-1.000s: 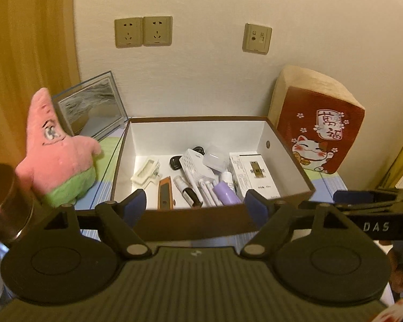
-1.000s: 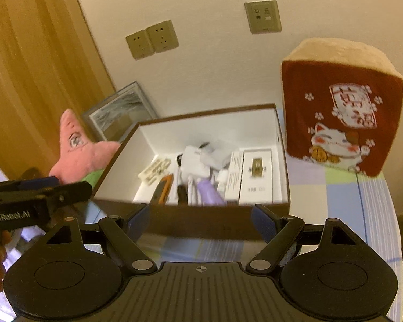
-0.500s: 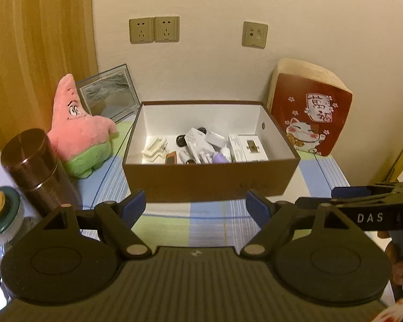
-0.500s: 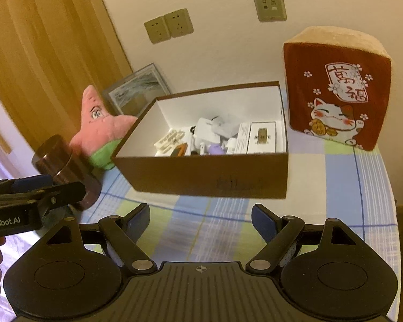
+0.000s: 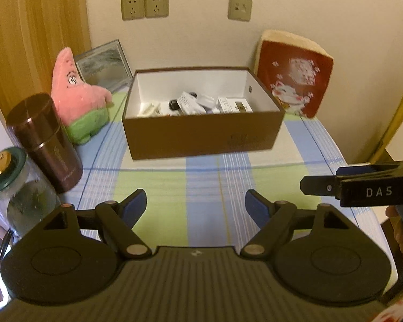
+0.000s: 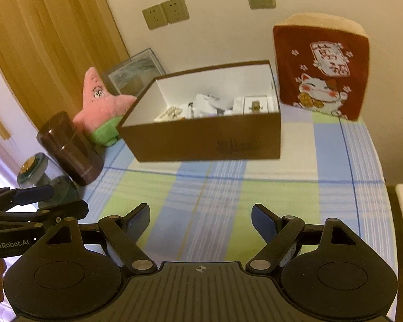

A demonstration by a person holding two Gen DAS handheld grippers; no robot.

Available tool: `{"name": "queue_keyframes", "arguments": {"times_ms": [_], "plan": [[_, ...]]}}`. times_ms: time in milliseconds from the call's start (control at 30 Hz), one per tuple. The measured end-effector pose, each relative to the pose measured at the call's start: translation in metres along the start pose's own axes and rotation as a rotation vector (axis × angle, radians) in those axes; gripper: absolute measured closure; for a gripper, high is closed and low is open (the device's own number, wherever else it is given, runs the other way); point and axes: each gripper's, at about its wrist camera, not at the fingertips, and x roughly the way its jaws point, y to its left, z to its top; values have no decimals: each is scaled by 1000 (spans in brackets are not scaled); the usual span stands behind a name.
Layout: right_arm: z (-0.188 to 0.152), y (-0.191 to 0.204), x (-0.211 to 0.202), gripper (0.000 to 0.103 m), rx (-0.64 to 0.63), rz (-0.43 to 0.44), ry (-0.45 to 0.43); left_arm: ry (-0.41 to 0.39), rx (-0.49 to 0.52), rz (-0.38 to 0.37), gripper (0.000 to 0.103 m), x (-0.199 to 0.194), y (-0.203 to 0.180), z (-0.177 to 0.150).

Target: Organize rigid objects

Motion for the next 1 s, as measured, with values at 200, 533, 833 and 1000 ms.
{"name": "queue_keyframes", "arguments": {"times_ms": [200, 533, 833, 1000], "plan": [[-29, 16, -14, 23, 5, -19, 27, 18, 11, -26, 25, -16, 2, -22], [-67, 39, -29, 23, 10, -22, 69, 51, 4, -35, 25, -37, 17, -53], [-78, 55, -33, 23, 8, -25, 74, 52, -2, -44, 25, -50, 25, -66], [-81, 61, -34, 23, 11, -30, 73, 48, -2, -44, 25, -54, 31, -69]]}}
